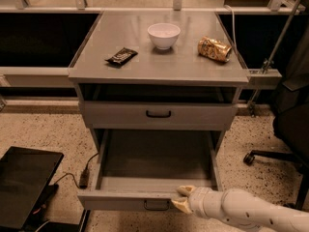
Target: Open middle drawer
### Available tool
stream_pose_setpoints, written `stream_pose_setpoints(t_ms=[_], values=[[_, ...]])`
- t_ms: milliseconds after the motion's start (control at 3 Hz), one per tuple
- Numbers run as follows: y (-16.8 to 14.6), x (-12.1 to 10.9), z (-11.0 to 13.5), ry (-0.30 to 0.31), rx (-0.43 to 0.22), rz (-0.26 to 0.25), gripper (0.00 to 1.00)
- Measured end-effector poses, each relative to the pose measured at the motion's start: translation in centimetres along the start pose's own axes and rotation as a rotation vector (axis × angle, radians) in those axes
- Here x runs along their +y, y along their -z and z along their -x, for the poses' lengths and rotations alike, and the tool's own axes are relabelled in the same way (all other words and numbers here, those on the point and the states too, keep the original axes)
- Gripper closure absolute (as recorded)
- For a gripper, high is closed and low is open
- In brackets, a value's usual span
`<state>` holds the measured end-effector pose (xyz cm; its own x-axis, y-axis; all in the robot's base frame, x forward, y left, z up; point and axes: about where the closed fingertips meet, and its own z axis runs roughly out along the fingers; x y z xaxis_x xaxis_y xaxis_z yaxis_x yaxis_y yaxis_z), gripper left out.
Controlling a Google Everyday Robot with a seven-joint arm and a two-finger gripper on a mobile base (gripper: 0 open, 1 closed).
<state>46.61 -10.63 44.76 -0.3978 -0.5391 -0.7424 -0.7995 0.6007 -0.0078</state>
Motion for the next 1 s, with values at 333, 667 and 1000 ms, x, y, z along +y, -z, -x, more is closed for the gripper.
stream_pose_setpoints(t_ms=[333,667,1000], values=[[0.00,0.00,0.00,0.000,0.000,0.000,0.11],[0.00,0.00,0.00,0.000,0.000,0.000,0.00],[0.00,0.01,0.00,0.000,0.000,0.000,0.00]])
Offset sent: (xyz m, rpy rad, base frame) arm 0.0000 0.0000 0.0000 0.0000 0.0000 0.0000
